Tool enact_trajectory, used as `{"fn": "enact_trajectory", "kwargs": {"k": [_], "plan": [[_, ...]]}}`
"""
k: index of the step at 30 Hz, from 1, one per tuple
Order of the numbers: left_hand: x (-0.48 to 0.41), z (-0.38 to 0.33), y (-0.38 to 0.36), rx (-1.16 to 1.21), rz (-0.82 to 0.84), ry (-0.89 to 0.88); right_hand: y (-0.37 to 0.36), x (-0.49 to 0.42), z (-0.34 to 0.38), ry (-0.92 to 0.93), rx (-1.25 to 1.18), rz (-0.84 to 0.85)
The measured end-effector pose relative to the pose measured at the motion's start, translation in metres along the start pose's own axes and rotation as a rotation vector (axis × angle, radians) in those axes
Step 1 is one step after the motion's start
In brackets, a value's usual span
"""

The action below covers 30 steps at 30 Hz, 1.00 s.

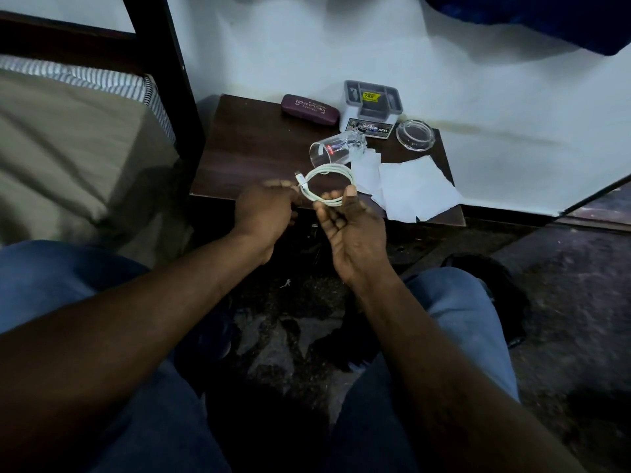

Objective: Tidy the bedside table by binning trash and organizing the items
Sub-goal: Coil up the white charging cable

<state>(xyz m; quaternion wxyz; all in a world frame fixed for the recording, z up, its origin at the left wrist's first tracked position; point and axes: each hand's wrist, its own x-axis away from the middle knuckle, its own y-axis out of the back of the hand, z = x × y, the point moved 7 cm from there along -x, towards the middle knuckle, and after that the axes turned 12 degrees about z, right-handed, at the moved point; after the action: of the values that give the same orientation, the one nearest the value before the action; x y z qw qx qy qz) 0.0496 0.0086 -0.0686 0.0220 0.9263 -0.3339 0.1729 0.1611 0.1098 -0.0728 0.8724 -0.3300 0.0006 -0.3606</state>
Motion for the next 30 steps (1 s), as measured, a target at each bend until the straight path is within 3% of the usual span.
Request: {"fn": "enact_trajectory", "kwargs": {"k": [4,10,15,30], "plan": [[0.004,-0.005,0.002,-0.077,-0.001,0.008,0.003,0.002,0.007,0.058,0.241,-0.056],[-0.001,0.002,-0.004,0.050,0.120,0.113,0.002,0.003,0.008,0.105,0.396,-0.056],[-0.004,0.007,-0.009,0.162,0.252,0.172,0.001,0.003,0.010,0.084,0.358,-0.019],[-0.004,0.009,-0.010,0.247,0.236,0.178,-0.006,0.004,0.009,0.051,0.324,0.081]]}}
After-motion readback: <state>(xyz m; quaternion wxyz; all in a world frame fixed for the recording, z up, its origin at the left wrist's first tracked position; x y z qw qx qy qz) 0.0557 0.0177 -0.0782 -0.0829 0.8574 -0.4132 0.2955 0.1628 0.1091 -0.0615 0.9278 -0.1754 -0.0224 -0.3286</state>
